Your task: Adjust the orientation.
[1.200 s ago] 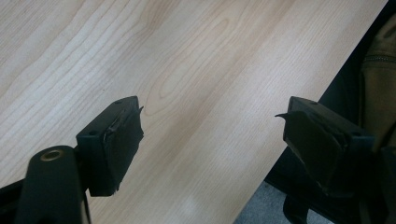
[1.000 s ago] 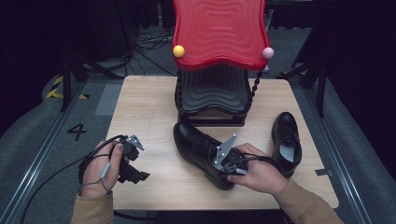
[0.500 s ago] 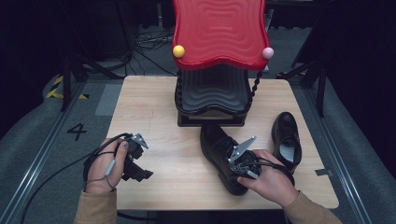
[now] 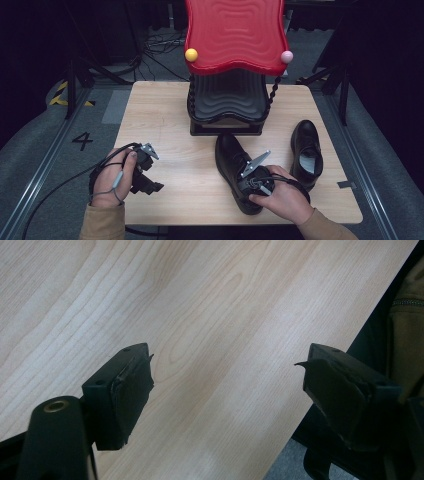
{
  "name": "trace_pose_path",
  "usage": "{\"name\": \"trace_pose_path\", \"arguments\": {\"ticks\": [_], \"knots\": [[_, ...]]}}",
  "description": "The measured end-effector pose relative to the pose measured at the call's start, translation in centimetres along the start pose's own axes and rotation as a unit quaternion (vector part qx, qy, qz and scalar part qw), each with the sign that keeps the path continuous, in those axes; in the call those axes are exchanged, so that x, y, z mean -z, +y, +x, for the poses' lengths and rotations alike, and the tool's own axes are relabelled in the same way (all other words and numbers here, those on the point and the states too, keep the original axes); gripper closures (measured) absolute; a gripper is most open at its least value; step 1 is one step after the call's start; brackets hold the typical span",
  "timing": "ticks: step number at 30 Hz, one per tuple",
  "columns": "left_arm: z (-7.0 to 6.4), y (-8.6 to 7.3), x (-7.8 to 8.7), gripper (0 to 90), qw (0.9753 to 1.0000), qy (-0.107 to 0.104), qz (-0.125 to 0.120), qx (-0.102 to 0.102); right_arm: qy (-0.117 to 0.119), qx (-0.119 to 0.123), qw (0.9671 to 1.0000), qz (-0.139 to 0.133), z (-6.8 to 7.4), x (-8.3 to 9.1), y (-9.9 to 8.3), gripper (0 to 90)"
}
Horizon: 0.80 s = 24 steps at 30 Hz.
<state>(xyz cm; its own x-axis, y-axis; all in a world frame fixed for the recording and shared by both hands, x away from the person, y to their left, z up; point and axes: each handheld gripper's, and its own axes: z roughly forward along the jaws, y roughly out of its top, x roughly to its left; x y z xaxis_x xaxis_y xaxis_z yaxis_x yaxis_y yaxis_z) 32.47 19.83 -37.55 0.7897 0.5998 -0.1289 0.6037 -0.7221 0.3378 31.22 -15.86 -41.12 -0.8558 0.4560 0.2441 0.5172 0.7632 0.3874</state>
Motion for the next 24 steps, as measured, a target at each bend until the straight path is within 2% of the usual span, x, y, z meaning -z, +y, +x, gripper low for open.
{"name": "trace_pose_path", "arguments": {"ticks": [4,6,8,14,17,20,24], "knots": [[0.0,0.0,0.0,20.4,1.0,0.001,0.0,-0.002,0.0,-0.002,1.0,-0.008,-0.1,0.4,0.0,67.0],[0.0,0.0,0.0,20.4,1.0,0.0,0.0,0.0,0.012,-0.001,0.9998,-0.012,-0.2,0.7,-0.1,65.3],[0.0,0.0,0.1,20.4,1.0,0.0,-0.001,-0.001,0.017,-0.012,0.9994,-0.027,-0.3,1.2,-0.1,63.9],[0.0,0.1,0.1,20.3,1.0,0.001,-0.003,-0.004,0.016,-0.012,0.9983,-0.054,-0.3,3.2,-0.3,62.9],[0.0,0.1,0.1,20.4,1.0,0.001,0.0,-0.006,0.02,-0.006,0.9967,-0.078,-0.8,4.8,-0.7,62.2],[0.1,0.1,0.1,20.4,1.0,0.001,-0.001,-0.005,0.003,-0.004,0.995,-0.1,-1.6,6.2,-1.1,61.9],[0.1,0.2,0.0,20.4,1.0,0.002,0.001,-0.004,-0.017,-0.02,0.9929,-0.116,-2.6,7.6,-1.6,61.0]]}}
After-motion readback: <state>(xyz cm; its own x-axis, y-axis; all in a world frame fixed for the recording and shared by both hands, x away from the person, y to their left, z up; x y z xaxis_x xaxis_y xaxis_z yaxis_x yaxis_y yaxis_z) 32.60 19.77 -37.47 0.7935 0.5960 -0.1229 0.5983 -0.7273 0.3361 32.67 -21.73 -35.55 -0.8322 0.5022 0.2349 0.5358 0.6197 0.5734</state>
